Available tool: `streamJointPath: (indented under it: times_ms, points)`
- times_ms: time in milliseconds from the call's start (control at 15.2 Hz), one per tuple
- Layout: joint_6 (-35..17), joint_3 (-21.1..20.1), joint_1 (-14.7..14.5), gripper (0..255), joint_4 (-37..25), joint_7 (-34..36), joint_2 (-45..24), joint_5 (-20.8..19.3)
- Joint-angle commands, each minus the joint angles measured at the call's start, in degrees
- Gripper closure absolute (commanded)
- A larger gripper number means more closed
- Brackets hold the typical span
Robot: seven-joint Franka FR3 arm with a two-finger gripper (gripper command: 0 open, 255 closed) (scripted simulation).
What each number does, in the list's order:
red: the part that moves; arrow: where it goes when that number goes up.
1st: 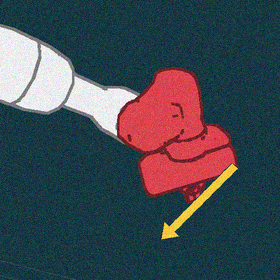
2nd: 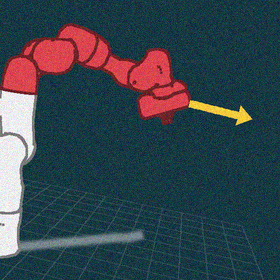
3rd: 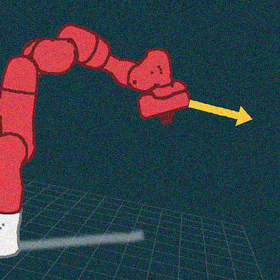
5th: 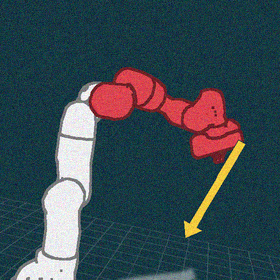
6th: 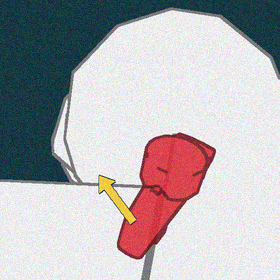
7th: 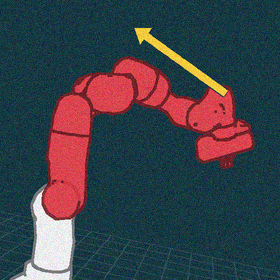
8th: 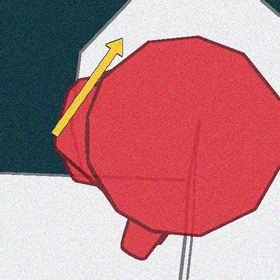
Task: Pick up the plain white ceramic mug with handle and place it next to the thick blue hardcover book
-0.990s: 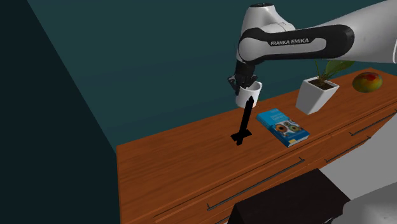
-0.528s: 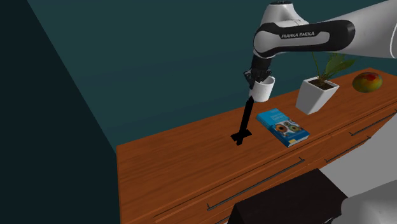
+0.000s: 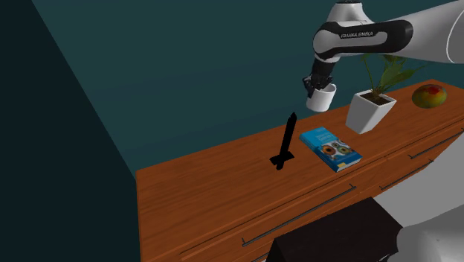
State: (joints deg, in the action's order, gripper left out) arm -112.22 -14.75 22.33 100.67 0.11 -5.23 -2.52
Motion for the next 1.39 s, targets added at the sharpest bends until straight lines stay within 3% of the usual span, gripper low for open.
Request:
streamJointPath:
  times_ms: [0, 528, 990, 1320]
  points:
    - [0.6, 1.0, 1.1, 255, -2.4, -2.3, -1.8, -0.1]
    - [4.0, 4.4, 5.5, 255, -15.3, -10.5, -11.2, -0.4]
    - [9.9, 6.4, 8.8, 255, -32.6, -16.6, -22.8, -0.6]
    - [5.7, 6.4, 9.0, 255, -28.0, -16.6, -22.3, -0.6]
